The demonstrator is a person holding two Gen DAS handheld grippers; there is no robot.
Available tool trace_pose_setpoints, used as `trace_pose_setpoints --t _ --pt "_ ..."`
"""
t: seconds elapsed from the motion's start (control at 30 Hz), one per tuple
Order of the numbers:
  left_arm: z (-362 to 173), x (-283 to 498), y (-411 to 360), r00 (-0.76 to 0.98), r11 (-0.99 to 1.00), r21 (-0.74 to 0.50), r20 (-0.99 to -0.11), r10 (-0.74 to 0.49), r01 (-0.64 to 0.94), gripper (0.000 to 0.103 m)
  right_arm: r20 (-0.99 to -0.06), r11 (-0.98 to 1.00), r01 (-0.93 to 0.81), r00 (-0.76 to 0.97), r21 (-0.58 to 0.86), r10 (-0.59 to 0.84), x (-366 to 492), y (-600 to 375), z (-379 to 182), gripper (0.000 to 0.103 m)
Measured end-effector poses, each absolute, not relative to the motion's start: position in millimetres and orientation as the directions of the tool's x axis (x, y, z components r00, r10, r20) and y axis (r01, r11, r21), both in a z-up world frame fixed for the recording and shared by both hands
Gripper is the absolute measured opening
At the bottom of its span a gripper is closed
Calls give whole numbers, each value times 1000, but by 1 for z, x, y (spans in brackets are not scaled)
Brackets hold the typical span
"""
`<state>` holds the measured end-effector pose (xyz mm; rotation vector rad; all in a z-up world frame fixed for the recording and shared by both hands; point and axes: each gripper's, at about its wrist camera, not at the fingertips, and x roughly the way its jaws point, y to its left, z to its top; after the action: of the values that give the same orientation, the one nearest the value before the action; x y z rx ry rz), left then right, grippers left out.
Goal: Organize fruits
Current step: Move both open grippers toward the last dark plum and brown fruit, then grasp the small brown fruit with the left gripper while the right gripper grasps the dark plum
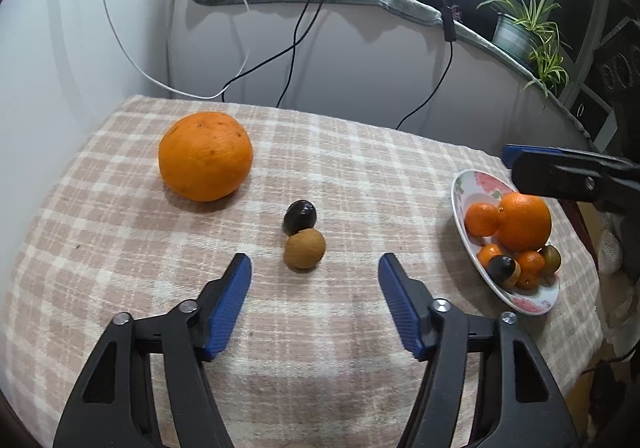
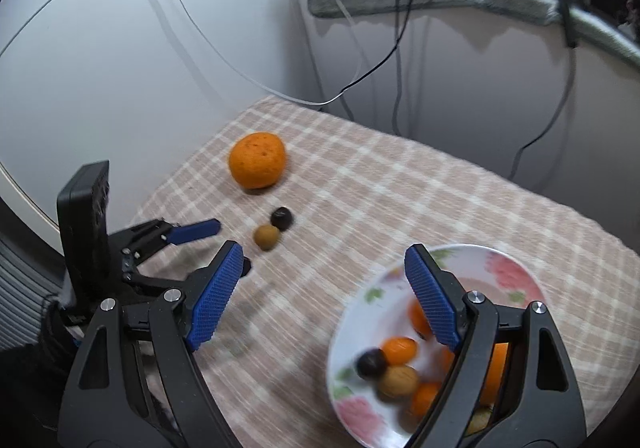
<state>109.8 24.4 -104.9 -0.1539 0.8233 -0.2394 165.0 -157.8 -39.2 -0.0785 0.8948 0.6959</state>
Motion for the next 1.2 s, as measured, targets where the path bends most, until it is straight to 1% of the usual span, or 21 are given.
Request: trace_pose_setpoints --t 0.1,0.23,0.33,0.37,0.4,0.47,0.53,0.6,0.63,0.67,0.8,0.9,0.93,1.07,1.2 --pt "-108 114 26 644 959 -239 -711 -281 154 52 -752 769 -587 379 254 539 175 -143 -44 86" --pt "-112 119 27 631 950 -272 -713 -306 154 47 -771 757 -583 322 297 550 189 -123 -51 85" --pt "-114 122 27 621 945 -288 -715 -321 158 46 -781 753 -566 279 336 558 198 -114 -59 85" --pt "-115 123 27 617 944 -290 -717 -323 158 45 -786 752 -557 260 352 561 202 -109 -63 83" --pt "-116 125 27 614 943 -293 -719 -326 157 42 -789 751 -553 249 361 562 204 -107 -65 81" --pt "-118 127 28 609 941 -300 -721 -331 156 41 -797 751 -539 220 381 562 210 -98 -72 71" --pt "-120 129 29 603 938 -311 -724 -337 151 41 -805 752 -524 191 401 562 216 -90 -80 69" --pt "-122 132 29 599 937 -317 -725 -340 147 38 -810 758 -501 170 419 561 222 -86 -88 64" --pt "-123 134 30 597 935 -322 -726 -343 146 38 -811 758 -492 161 428 562 224 -84 -91 58" --pt "-123 135 30 594 934 -328 -726 -347 144 38 -812 758 -477 144 444 566 227 -81 -96 55" --pt "-126 139 34 589 931 -337 -727 -354 143 32 -818 766 -450 122 459 562 235 -74 -108 53" --pt "-126 140 35 588 930 -340 -726 -356 142 30 -819 767 -436 110 470 564 239 -70 -114 50" --pt "-127 141 35 586 930 -341 -728 -356 141 28 -820 767 -436 106 470 563 240 -68 -116 49" --pt "-126 144 32 582 930 -335 -730 -358 152 26 -833 773 -444 98 454 545 240 -59 -122 44" --pt "-127 147 32 581 930 -337 -731 -358 150 23 -840 779 -441 95 446 535 241 -56 -127 42"
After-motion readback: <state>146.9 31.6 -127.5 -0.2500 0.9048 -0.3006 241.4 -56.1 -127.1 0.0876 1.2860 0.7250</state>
